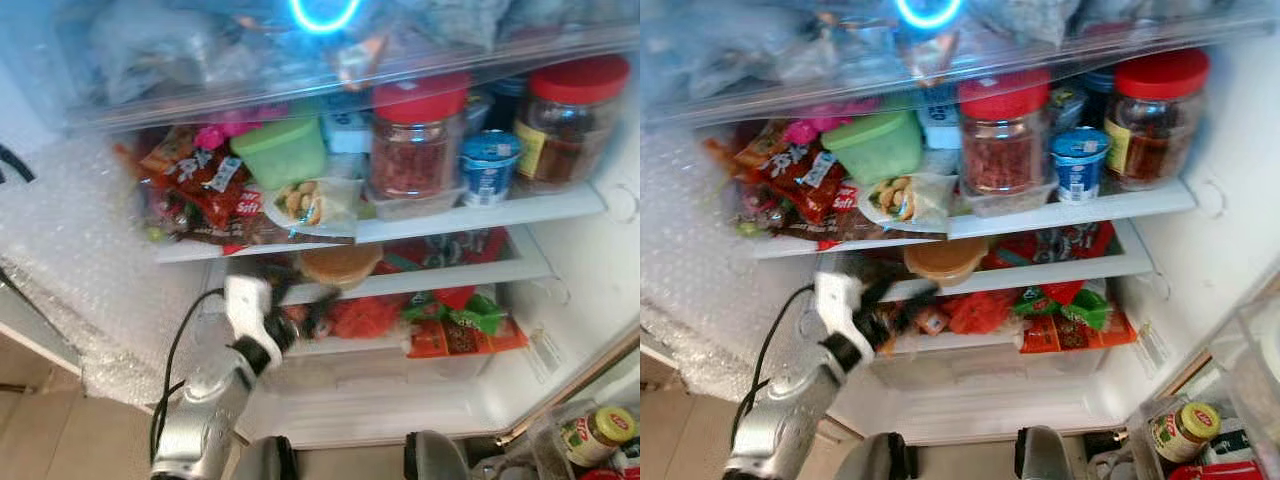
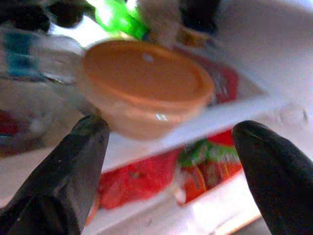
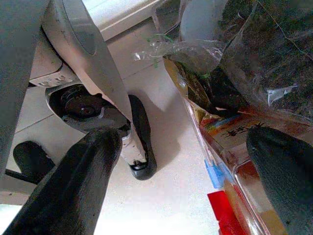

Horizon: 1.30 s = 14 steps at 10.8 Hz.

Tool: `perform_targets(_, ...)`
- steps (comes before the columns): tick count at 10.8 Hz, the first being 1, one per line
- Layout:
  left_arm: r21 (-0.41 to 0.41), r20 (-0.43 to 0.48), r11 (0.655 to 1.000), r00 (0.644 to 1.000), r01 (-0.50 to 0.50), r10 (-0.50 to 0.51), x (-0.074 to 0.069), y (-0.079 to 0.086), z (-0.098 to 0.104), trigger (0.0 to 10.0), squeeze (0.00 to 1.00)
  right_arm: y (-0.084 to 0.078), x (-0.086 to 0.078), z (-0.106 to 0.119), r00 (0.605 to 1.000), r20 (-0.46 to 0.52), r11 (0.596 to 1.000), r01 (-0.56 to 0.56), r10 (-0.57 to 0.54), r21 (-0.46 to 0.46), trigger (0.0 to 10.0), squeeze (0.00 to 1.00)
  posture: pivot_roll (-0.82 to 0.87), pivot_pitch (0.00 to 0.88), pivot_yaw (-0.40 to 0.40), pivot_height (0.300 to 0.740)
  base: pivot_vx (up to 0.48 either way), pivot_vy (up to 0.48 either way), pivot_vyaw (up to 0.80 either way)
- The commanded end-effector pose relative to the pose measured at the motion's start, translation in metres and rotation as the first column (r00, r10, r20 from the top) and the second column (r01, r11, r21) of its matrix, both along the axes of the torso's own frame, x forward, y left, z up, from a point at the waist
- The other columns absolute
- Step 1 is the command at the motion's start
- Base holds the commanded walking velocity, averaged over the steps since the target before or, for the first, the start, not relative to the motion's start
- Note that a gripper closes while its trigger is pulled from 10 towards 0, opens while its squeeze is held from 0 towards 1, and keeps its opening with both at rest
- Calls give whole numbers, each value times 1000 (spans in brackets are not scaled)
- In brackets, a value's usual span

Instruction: Restocking fridge

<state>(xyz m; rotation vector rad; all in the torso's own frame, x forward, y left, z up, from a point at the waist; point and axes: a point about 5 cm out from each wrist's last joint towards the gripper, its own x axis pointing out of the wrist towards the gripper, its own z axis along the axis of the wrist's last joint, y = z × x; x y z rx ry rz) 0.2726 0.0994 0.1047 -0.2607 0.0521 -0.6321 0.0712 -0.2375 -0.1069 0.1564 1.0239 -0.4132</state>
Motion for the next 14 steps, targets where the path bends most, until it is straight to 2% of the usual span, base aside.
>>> perform_targets(1,59,12,998,1000,27,-27,-3,0,-2,10000,0,7,-7,-3,1000,-23,1000,12,-12,25,10000,0,-165,58,143,625,0,0,0)
perform_targets(3,145,31,989,999,40,-45,2,-8,-6,10000,0,7,-6,-3,1000,-21,1000,16,-15,25,10000,0,-166,61,141,625,0,0,0)
perform_targets(5,139,47,990,998,22,-29,16,-19,-3,10000,0,6,-5,-3,1000,-20,1000,15,-15,24,10000,0,-161,64,135,625,0,0,0)
perform_targets(6,130,45,990,997,48,-55,24,-33,-2,10000,0,6,-5,-3,1000,-19,1000,10,-9,24,10000,0,-160,62,129,625,0,0,0)
perform_targets(8,148,29,988,998,45,-50,34,-43,-9,10000,0,7,-4,-3,1000,-14,1000,17,-16,24,10000,0,-171,64,133,625,0,0,0)
perform_targets(11,156,30,987,999,36,-41,50,-58,-9,10000,0,6,-3,-2,1000,-13,1000,14,-14,24,10000,0,-163,65,127,625,0,0,0)
perform_targets(12,144,33,989,999,28,-33,49,-57,-11,10000,0,7,-3,-2,1000,-12,1000,14,-13,25,10000,0,-166,67,130,625,0,0,0)
perform_targets(13,145,110,989,993,23,-39,38,-46,-7,10000,0,7,-4,-2,1000,-10,999,21,-20,25,10000,0,-169,68,134,625,0,0,0)
perform_targets(14,147,144,989,989,9,-30,33,-39,-4,10000,0,6,-4,-3,1000,-11,999,21,-21,24,10000,0,-163,73,136,625,0,0,0)
